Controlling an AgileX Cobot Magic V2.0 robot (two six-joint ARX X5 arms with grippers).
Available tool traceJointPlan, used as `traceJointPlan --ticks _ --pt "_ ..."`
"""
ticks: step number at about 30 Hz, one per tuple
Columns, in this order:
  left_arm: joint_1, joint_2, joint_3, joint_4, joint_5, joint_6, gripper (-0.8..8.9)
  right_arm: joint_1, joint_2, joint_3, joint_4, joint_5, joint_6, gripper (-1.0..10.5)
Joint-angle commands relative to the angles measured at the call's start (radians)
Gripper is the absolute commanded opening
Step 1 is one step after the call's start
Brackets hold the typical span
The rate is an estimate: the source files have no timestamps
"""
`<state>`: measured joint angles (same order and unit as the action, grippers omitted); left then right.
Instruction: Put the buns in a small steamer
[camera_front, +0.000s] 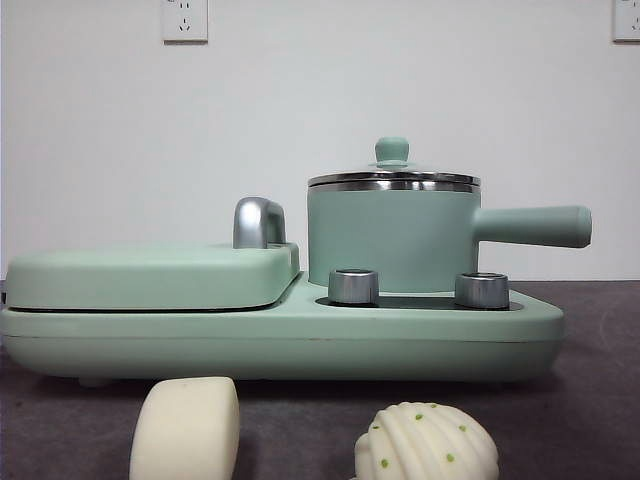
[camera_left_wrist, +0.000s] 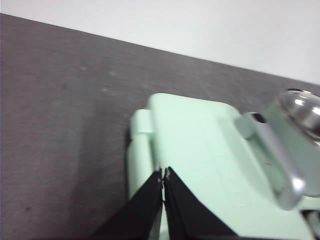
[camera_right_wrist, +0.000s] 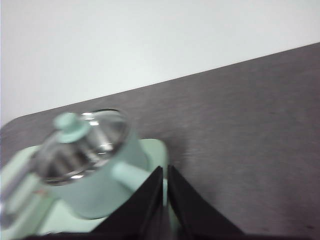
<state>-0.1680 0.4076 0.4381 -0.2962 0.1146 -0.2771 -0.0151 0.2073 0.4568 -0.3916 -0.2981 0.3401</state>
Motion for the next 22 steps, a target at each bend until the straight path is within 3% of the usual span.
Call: traceJointPlan --ticks 1,13,17,22 --pt "-0.023 0.1 0.117 -0.035 0.048 0.04 0.09 0.006 0.069 0.1 -0.045 -0.062 -0.033 0.1" --pt "-0.108 0.435 0.45 -0.225 0.312 0.159 0.09 0.006 0.369 0.422 -0.297 -0.411 -0.309 0.1" --pt "-0.14 0.486 0.482 -0.238 0.374 0.204 0.09 0.006 0.403 0.442 -0.312 -0.481 -0.357 0.1" --pt "-0.157 0.504 0.483 -0.235 0.383 0.213 0.1 0.006 0.413 0.442 -0.312 -0.483 -0.36 0.1"
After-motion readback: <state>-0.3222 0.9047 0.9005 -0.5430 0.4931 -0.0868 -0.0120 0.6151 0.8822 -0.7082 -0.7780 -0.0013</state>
